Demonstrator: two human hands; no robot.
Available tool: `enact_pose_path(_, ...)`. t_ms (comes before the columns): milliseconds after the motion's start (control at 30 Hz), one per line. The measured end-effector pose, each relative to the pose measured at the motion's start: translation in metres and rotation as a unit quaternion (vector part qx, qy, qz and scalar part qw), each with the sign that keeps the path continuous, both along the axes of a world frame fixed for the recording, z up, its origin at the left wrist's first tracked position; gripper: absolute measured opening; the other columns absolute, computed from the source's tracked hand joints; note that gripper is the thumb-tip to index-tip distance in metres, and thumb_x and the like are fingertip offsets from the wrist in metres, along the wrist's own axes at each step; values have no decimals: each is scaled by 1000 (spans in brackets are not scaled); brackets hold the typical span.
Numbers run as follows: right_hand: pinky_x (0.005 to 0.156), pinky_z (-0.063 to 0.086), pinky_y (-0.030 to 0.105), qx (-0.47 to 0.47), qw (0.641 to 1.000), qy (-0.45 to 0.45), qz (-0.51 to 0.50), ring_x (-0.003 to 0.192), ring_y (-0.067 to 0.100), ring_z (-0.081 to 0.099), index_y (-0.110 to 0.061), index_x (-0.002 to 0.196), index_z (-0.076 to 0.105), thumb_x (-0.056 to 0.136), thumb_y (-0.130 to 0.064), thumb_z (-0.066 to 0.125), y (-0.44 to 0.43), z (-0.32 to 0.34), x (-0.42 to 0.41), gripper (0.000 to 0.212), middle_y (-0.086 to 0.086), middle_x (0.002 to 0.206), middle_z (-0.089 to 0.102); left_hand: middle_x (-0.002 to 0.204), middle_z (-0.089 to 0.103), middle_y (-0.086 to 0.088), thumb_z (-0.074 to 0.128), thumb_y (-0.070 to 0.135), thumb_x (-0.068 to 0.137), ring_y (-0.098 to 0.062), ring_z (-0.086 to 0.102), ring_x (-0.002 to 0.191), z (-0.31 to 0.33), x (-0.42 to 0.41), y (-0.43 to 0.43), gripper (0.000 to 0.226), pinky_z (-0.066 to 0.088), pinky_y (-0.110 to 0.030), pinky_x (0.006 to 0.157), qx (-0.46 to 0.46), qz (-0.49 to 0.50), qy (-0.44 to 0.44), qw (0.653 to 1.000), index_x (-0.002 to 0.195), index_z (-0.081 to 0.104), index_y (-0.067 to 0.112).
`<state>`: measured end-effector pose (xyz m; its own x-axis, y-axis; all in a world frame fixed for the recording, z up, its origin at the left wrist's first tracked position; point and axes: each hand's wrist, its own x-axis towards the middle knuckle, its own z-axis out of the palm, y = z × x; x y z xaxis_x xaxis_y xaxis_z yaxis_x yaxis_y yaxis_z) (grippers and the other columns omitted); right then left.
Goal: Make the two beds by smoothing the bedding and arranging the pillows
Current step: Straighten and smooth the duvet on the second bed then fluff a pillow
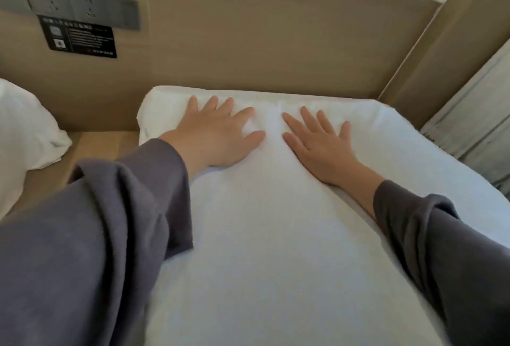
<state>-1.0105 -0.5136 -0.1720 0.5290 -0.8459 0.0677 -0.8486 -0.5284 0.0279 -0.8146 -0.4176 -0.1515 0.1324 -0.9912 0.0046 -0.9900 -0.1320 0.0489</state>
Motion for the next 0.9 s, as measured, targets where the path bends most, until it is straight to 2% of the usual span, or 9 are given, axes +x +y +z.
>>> enact_pose_path(167, 115, -12, 58, -35, 999, 7, -11, 150, 20, -12, -46, 152, 1, 88, -63, -6, -18, -58, 38, 66, -8, 163, -9, 160, 8, 0, 6, 70, 88, -28, 8, 146, -47, 52, -39, 66, 6, -54, 116, 21, -39, 8, 999, 149, 5, 42)
enact_pose_path(267, 115, -12, 58, -24, 999, 34, -14, 150, 20, -14, -46, 152, -2, 91, -61, -3, -18, -76, 39, 62, -9, 163, -10, 161, -1, -3, 6, 69, 90, -33, -1, 147, -63, 52, -41, 68, -1, -56, 116, 54, -43, 19, 997, 151, -2, 39)
enact_pose_path(300, 115, -11, 58, -5, 999, 30, -35, 150, 21, -13, -46, 152, -1, 92, -60, -2, -22, -67, 34, 61, -8, 163, -9, 162, -6, -5, 7, 68, 90, -34, -6, 147, -51, 48, -50, 69, -4, -58, 116, 77, -60, 15, 995, 151, -5, 38)
enact_pose_path(400, 115, -6, 61, 11, 998, 52, -25, 151, 26, -2, -42, 153, 10, 96, -58, 7, -10, -82, 34, 59, -5, 164, 1, 161, -15, -10, 8, 68, 91, -35, -14, 147, -68, 44, -41, 74, -7, -61, 114, 111, -48, 31, 992, 153, -10, 32)
enact_pose_path(467, 113, -1, 62, 40, 997, 48, -40, 150, 30, 9, -39, 152, 21, 97, -56, 15, -5, -71, 34, 57, -2, 163, 11, 160, -17, -12, -1, 71, 84, -36, -16, 146, -59, 41, -41, 81, -7, -63, 113, 142, -63, 22, 988, 153, -13, 29)
enact_pose_path(567, 113, 2, 63, 50, 995, 50, -68, 149, 30, 15, -38, 151, 26, 98, -54, 22, 7, -59, 36, 56, -1, 162, 17, 159, -20, -14, -10, 73, 75, -36, -18, 146, -54, 42, -46, 89, -8, -63, 112, 161, -71, 33, 984, 152, -17, 28)
enact_pose_path(700, 112, 5, 65, 73, 979, 34, -189, 149, 30, 13, -33, 151, 28, 95, -51, 31, 17, -42, 44, 59, 4, 162, 17, 160, -14, -16, -16, 75, 70, -37, -10, 147, -50, 48, -64, 96, -4, -66, 110, 195, -87, 45, 976, 152, -15, 27)
enact_pose_path(800, 111, 7, 69, 102, 942, 25, -319, 149, 33, 11, -29, 151, 29, 92, -53, 33, 32, -23, 46, 63, 7, 162, 18, 160, -5, -20, -17, 75, 70, -39, -2, 147, -36, 49, -78, 98, 2, -67, 110, 240, -88, 49, 965, 154, -11, 24)
enact_pose_path(900, 109, 2, 73, 163, 892, 46, -419, 150, 33, -5, -33, 154, 15, 94, -57, 26, 51, -4, 45, 65, 6, 164, 3, 155, 21, -28, 1, 77, 77, -45, 23, 141, -16, 44, -96, 100, 19, -71, 105, 282, -91, 69, 953, 155, 16, 16)
